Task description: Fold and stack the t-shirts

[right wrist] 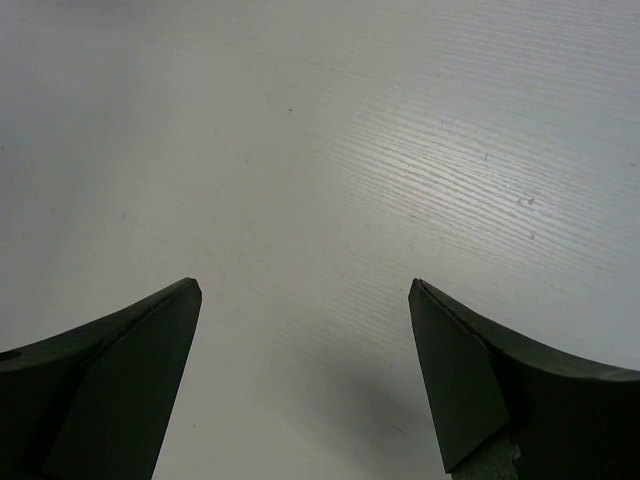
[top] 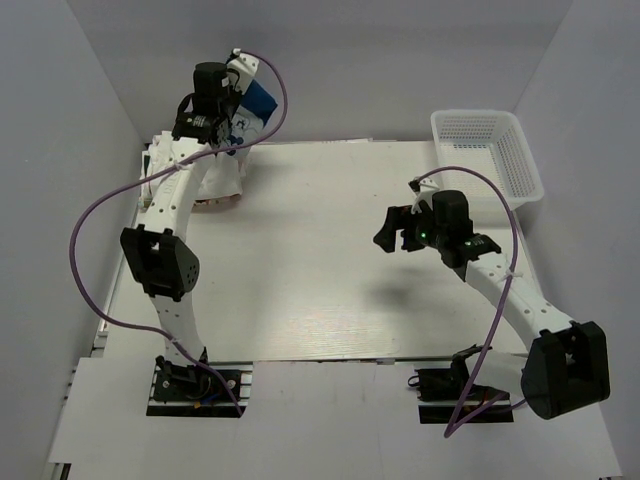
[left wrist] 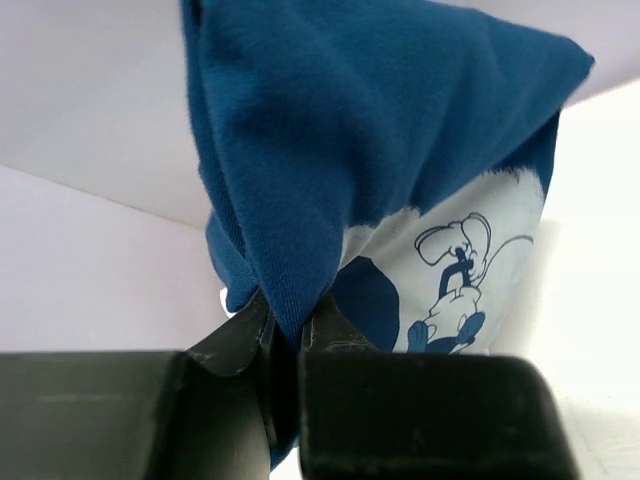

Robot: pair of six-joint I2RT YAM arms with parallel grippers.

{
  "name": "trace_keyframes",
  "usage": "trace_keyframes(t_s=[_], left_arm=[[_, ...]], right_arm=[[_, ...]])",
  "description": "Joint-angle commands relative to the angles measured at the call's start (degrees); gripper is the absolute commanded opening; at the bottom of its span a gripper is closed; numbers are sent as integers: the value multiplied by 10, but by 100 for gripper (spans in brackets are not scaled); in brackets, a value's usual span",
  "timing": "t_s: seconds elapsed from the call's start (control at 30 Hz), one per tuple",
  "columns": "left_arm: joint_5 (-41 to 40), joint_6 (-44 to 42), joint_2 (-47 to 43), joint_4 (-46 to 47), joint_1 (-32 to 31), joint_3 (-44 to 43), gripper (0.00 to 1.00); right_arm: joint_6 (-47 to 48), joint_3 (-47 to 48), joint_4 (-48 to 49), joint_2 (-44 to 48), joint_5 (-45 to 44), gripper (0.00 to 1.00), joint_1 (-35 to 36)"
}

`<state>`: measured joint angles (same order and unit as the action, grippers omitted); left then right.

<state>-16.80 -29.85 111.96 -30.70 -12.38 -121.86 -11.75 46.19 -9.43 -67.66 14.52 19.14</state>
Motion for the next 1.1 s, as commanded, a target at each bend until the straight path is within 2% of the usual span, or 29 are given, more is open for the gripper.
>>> trace_keyframes(t_s=[0.0,0.07,0.23,0.53,0.7,1.07], left_arm=[[28,11,2,-15,8,-18,0],[21,26,2,-29,8,-30,0],[26,39,-18,-10,25,28,0],[33,92,0,6,93,94,0],[54,109,6,13,141,88,0],[125,109,80,11,192,60,0]], right_arm=[[5,38,4,-12,-13,90,-2],[2,42,4,-20,-13,90,-1],[1,54,3,-50,3,90,-1],[1,81,-6,-79,7,90,-1],[-2,103,-6,-114,17,90,0],[-12,145,-11,-155,41,90,0]])
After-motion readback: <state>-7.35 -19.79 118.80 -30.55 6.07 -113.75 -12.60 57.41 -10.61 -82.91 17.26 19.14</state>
